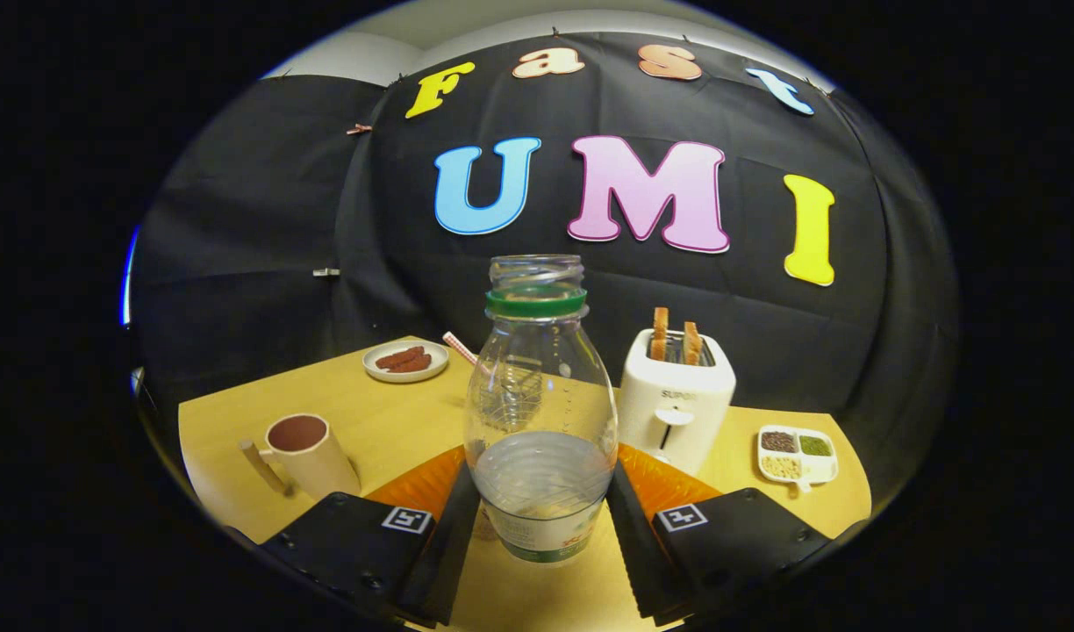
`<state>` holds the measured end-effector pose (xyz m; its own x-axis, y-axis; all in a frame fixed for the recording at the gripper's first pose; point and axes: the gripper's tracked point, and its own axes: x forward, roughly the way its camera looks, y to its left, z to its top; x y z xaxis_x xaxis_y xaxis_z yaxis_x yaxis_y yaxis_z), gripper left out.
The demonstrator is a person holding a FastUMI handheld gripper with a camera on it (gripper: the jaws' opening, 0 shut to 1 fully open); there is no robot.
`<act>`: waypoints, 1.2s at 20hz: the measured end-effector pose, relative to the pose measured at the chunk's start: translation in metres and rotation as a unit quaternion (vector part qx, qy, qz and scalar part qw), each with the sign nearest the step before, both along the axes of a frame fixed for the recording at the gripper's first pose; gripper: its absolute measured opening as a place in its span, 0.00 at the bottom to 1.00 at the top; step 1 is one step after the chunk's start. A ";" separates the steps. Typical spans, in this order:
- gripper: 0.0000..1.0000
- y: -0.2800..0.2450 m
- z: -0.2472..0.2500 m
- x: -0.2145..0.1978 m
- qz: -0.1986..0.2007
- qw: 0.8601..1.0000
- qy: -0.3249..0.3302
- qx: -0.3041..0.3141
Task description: Take the bottle from table, then pour the juice into the cup, finally place the bottle on the coaster
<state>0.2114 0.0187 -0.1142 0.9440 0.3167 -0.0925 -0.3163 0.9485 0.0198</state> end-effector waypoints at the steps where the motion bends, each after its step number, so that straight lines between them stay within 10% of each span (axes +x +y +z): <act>1: 0.77 0.010 0.000 0.010 0.004 1.000 0.001 0.006; 16: 0.81 0.051 -0.048 0.053 0.014 0.998 0.059 0.028; 18: 1.00 0.043 -0.047 0.052 0.005 0.997 0.069 0.030; 24: 1.00 0.027 -0.023 0.025 0.000 0.998 0.058 0.021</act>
<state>0.2361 0.0457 -0.1371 0.9280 0.3220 -0.1876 -0.3088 0.9462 0.0967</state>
